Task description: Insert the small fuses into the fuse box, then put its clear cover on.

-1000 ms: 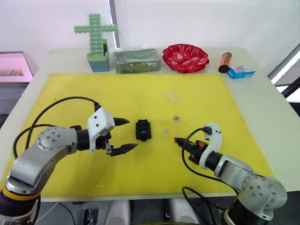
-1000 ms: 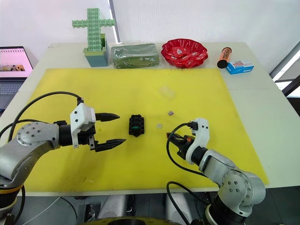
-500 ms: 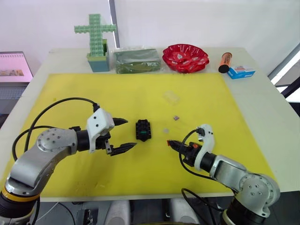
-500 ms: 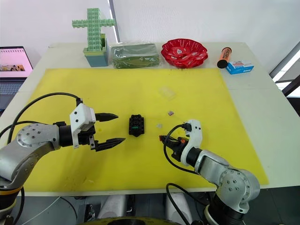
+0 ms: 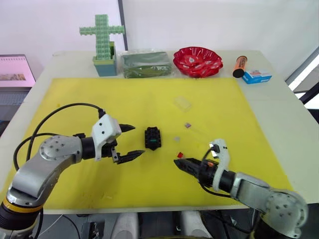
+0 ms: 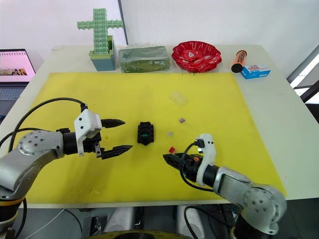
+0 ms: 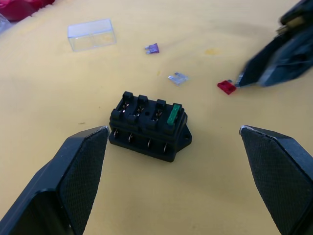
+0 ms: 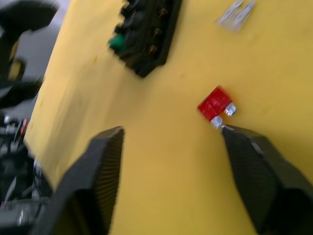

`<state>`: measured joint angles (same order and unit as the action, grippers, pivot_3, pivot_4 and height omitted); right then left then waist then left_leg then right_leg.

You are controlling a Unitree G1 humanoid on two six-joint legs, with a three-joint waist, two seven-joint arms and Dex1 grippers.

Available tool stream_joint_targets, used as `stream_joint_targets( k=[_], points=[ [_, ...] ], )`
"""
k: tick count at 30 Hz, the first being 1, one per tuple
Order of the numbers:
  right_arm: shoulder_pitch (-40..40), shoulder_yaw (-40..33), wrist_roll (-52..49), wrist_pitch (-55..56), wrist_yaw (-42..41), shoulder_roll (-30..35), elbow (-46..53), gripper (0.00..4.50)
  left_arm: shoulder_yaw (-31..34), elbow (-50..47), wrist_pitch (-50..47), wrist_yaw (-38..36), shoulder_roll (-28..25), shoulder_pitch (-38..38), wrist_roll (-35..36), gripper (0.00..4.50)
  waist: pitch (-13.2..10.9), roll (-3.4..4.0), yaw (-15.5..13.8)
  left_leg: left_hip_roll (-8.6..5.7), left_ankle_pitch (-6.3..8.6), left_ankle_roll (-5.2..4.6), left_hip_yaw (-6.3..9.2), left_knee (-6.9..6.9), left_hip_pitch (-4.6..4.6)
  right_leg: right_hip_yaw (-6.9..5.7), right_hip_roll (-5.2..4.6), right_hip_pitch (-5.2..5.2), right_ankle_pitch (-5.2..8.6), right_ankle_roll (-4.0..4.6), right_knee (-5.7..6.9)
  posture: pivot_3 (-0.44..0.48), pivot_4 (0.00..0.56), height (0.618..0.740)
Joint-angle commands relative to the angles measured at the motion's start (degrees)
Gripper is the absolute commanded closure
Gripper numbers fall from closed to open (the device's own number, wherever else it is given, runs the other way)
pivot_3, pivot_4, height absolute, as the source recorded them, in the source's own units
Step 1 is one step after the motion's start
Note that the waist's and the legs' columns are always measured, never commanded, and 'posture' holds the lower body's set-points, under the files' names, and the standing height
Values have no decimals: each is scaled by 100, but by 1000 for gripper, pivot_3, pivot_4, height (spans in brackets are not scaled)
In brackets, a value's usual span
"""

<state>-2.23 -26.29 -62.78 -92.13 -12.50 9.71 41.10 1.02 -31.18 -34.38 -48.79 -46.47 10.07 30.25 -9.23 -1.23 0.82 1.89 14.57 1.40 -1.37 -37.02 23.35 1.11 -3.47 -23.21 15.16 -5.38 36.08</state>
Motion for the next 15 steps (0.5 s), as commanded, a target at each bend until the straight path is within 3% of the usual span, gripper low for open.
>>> stream_joint_targets(
  k=[1, 5, 9, 15],
  points=[
    [-453, -139, -945, -36, -460, 836, -281, 72, -34, 29, 176, -76, 34, 168, -78, 0, 0, -1, 1, -1, 0, 0, 0, 0, -1, 3, -2, 0, 0, 1, -1, 0, 150, 740],
    [-1315, 249, -1133, -35, -995, 1987, -1093, 72, -62, 169, 249, -184, 57, 283, -141, 0, -1, -1, 1, -2, 0, 0, -4, 1, -1, 3, 6, 0, 1, 2, -2, 0, 150, 740],
    [-2157, 1341, -669, 139, -1999, 3223, -1789, 72, -54, 288, 330, -433, -7, 426, -84, 0, -2, -1, -13, -1, 4, -6, -3, 2, 3, 2, 10, -4, -1, -2, -2, 0, 150, 740],
    [-3781, 3263, 284, 706, -3740, 4019, -3170, 72, -183, 514, 561, -852, -161, 612, -236, 0, -3, -3, 2, 0, 4, -7, -8, -2, 2, 5, 11, -6, 1, 1, -5, 0, 150, 740]
  ],
)
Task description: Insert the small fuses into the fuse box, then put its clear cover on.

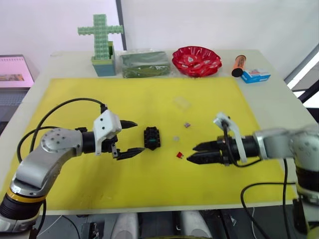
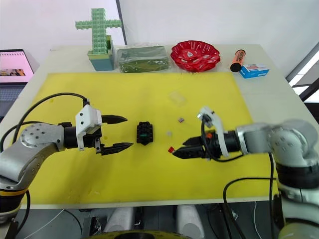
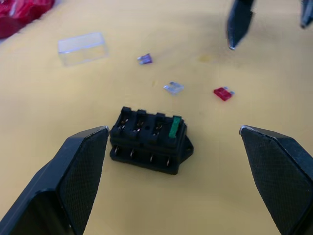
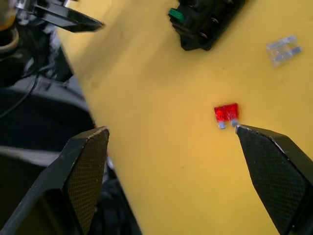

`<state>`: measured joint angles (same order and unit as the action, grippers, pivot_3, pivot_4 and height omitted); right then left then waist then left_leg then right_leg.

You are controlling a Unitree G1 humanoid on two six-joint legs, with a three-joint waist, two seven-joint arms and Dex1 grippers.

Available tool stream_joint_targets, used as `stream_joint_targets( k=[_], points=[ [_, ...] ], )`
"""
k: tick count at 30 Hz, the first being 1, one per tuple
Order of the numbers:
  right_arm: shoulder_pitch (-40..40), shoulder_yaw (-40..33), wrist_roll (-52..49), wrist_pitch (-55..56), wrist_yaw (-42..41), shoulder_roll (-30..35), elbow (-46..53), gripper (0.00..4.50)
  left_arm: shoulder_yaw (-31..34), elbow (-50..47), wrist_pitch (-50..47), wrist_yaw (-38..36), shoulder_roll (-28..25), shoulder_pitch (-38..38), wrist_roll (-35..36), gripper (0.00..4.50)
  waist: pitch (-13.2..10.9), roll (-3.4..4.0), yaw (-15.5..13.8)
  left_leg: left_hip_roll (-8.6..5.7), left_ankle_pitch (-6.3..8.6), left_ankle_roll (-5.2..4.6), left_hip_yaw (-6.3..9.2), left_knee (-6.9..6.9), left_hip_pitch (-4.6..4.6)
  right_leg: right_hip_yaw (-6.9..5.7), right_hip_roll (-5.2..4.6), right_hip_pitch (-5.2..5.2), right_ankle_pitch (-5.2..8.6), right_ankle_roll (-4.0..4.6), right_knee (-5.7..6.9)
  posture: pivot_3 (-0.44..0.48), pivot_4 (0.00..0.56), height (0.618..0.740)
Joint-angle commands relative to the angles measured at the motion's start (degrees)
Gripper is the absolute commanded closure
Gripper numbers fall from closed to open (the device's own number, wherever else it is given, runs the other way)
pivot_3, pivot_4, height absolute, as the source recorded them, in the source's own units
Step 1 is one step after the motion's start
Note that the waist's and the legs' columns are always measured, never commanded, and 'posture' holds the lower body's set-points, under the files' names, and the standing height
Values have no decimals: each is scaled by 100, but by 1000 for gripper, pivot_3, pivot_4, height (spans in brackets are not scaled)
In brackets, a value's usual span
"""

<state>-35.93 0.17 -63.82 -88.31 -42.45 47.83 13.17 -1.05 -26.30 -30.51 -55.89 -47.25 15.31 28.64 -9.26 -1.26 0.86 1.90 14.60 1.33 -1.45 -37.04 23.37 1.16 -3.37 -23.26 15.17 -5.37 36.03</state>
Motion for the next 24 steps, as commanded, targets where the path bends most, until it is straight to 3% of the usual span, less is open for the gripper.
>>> stream_joint_targets(
  k=[1, 7, 12, 17, 24],
  points=[
    [-639, 970, 579, 463, -1077, 293, -511, 72, 16, 34, 186, -157, -75, 101, -85, 0, 0, 0, -14, 1, 0, 0, 1, 0, 0, -1, 0, 0, 0, -1, 1, 0, 150, 740],
    [-1458, 2594, 1803, 1467, -2649, 511, -1021, 72, -27, 14, 245, -168, 13, 124, -169, 0, -1, -2, -21, 0, 2, -3, -1, -2, 9, -2, -5, -7, -11, -20, 0, 0, 150, 740],
    [-1758, 3209, 2459, 1930, -3378, 393, -1413, 72, -19, -26, 264, -168, 32, 83, -197, 0, -2, -2, -18, 0, 2, -3, 0, -4, 8, -3, -6, -8, -10, -18, 2, 0, 150, 740],
    [-1980, 3513, 2996, 2226, -3764, 75, -1963, 1402, -36, -195, 215, -171, 21, 57, -143, 0, -2, -2, -13, 0, 2, -3, 0, -3, 7, -3, -6, -9, -11, -20, 5, 0, 150, 740],
    [-2174, 3790, 3625, 2486, -4180, -264, -2627, 1402, -152, -313, 248, -464, -75, -6, -130, 0, -3, 0, -23, -1, 1, -3, -2, -5, 7, -4, -6, -10, -12, -21, 8, 0, 150, 740]
  ],
)
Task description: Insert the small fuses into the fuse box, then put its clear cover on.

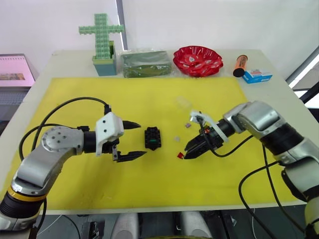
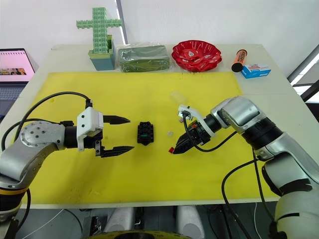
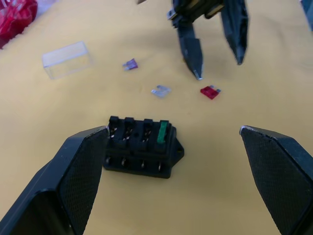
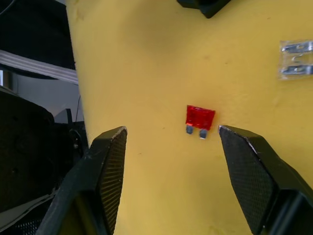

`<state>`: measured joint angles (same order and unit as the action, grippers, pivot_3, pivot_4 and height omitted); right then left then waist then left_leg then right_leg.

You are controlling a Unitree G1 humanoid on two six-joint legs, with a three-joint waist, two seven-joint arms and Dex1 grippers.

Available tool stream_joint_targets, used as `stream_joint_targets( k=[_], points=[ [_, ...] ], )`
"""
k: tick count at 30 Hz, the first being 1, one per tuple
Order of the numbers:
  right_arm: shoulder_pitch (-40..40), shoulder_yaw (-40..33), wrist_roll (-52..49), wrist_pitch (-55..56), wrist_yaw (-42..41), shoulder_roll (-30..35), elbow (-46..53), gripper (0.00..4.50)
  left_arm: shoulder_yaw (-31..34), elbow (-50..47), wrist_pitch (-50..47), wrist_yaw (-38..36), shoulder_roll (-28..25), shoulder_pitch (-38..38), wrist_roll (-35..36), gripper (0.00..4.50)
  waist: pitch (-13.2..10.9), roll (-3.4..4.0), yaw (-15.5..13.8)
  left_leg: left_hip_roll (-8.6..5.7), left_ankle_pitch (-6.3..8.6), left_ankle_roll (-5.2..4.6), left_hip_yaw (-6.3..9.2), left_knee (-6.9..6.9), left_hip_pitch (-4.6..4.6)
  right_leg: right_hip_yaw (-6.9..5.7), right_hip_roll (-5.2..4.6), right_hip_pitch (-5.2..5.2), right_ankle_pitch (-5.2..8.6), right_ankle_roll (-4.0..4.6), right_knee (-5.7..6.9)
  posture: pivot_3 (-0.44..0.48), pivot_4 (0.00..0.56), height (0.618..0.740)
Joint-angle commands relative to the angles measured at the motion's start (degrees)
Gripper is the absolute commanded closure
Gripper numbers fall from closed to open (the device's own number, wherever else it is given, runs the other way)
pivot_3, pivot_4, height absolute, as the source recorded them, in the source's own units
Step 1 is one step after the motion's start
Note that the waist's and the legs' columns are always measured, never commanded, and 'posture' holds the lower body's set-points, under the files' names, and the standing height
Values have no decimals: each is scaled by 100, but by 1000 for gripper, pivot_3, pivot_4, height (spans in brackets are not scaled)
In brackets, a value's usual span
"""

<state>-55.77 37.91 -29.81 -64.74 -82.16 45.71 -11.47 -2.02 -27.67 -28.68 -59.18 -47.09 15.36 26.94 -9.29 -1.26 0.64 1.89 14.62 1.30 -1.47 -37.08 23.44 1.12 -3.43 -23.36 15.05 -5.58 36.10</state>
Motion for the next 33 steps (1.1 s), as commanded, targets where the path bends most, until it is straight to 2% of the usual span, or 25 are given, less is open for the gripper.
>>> stream_joint_targets(
  k=[1, 7, 19, 33],
  points=[
    [-216, 55, 302, 147, -267, -82, -241, 1402, -68, -166, 82, -164, -97, -10, 20, 0, 0, 0, 0, 0, 0, 0, -1, 0, 0, 0, 0, 0, 0, 0, 0, 0, 150, 740],
    [-310, 164, 706, 264, -517, -281, -685, 1402, -120, -111, 137, -208, -64, 19, -47, 0, 0, 1, 5, 0, 0, 0, -1, 0, 0, 0, 1, 0, 0, -1, 1, 0, 150, 740],
    [-400, 284, 879, 9, -1004, -597, -663, 1402, -108, -134, 197, -199, -46, -72, -96, 0, 0, 1, 10, 0, 0, 0, 0, -1, -1, -1, 2, 0, -1, -2, 3, 0, 150, 740],
    [-484, 583, 997, 123, -1034, -832, -906, 1402, -65, -200, 249, -78, -19, -251, -152, 0, 1, 2, 12, -1, 0, 0, 1, -1, -3, -1, 2, 1, -1, -2, 5, 0, 150, 740]
  ],
)
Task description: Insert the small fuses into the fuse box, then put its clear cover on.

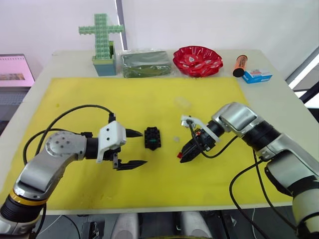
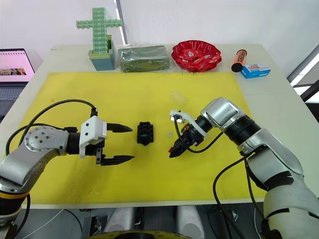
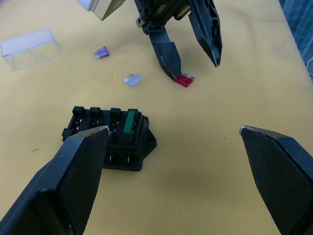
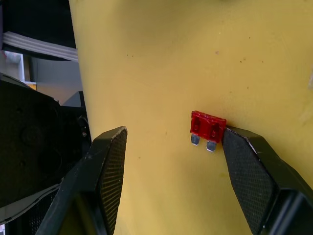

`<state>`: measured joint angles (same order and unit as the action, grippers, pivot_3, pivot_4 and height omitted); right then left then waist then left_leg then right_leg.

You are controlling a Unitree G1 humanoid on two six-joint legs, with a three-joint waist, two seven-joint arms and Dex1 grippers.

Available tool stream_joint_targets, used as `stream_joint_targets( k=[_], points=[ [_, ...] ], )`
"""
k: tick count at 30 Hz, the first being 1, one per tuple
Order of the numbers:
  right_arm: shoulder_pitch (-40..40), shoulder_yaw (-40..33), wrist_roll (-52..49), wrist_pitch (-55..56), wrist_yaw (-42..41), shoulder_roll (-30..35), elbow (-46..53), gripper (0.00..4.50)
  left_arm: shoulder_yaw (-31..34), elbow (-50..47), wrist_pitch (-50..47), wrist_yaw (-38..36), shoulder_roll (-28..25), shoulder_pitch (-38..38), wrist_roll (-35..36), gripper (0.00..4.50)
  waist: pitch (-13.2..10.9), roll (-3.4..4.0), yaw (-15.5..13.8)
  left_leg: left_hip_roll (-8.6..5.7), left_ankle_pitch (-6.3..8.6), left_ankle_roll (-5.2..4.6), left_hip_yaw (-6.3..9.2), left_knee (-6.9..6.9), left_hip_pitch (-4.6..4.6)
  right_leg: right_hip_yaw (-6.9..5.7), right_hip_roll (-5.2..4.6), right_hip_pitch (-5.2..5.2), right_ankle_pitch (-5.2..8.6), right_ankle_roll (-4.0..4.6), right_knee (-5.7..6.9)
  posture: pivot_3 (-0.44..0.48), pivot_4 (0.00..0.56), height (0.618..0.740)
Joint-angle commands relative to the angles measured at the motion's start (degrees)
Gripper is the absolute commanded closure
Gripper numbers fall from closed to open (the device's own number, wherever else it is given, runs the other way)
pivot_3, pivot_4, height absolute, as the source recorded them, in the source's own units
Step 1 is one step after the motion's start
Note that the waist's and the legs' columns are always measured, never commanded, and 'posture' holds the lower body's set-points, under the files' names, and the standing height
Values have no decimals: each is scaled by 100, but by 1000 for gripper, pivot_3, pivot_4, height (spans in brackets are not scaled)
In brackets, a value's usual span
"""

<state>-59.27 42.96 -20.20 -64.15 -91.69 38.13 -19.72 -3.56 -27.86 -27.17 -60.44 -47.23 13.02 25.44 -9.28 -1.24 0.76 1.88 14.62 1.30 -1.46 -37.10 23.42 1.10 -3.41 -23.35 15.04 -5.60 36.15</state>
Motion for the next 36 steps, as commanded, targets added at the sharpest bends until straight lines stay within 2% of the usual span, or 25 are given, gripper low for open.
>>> stream_joint_targets(
  k=[1, 4, 10, 16, 18, 27, 33, 36],
  points=[
    [-178, 93, 55, 91, -81, -106, -180, 1402, 86, -180, 112, 58, -5, -29, -9, 0, 0, 0, 1, 0, 0, 0, 0, 0, 0, 0, 0, 0, 0, 0, 0, 0, 150, 740],
    [-269, 151, 70, 158, -81, -165, -384, 1891, 75, -182, 133, 102, 1, -56, -24, 0, 0, 0, 3, 0, 0, 0, 0, 0, -1, 0, 0, 0, 0, 0, 1, 0, 150, 740],
    [-300, 235, 91, 257, -81, -177, -539, 3966, 75, -201, 152, 141, 4, -104, -38, 0, 0, 1, -5, 0, 0, 0, -1, 0, -1, 0, 0, 0, 0, 0, 1, 0, 150, 740],
    [-287, 265, 88, 268, -81, -166, -581, 3966, 67, -187, 179, 148, 1, -118, -65, 0, 0, 1, -3, 0, 0, 0, 0, -1, -1, 0, 0, 0, 0, 0, 2, 0, 150, 740],
    [-275, 262, 102, 269, -81, -157, -579, 4489, 55, -172, 196, 143, 1, -113, -80, 0, 0, 1, -2, 0, 0, 0, -1, -1, -1, 0, 0, 0, 0, 0, 2, 0, 150, 740],
    [-186, 101, 91, 142, -81, -35, -518, 4489, 31, -133, 235, 140, 18, -85, -118, 0, 0, 1, -5, 0, 0, 0, -1, -1, -1, 0, 0, 0, 0, 0, 3, 0, 150, 740],
    [-71, -940, -403, -968, 378, 19, -249, 4489, 97, -179, 205, 202, 22, -143, -88, 0, 0, 1, -8, 0, 0, 0, 0, -2, -1, 0, -1, 1, 0, 0, 4, 0, 150, 740],
    [206, -1763, -702, -1797, 996, -27, 157, 4489, 127, -215, 228, 229, 15, -213, -82, 0, 0, 1, -12, 0, 0, 0, 2, 0, -1, 0, -1, 1, 0, 0, 4, 0, 150, 740]
  ],
)
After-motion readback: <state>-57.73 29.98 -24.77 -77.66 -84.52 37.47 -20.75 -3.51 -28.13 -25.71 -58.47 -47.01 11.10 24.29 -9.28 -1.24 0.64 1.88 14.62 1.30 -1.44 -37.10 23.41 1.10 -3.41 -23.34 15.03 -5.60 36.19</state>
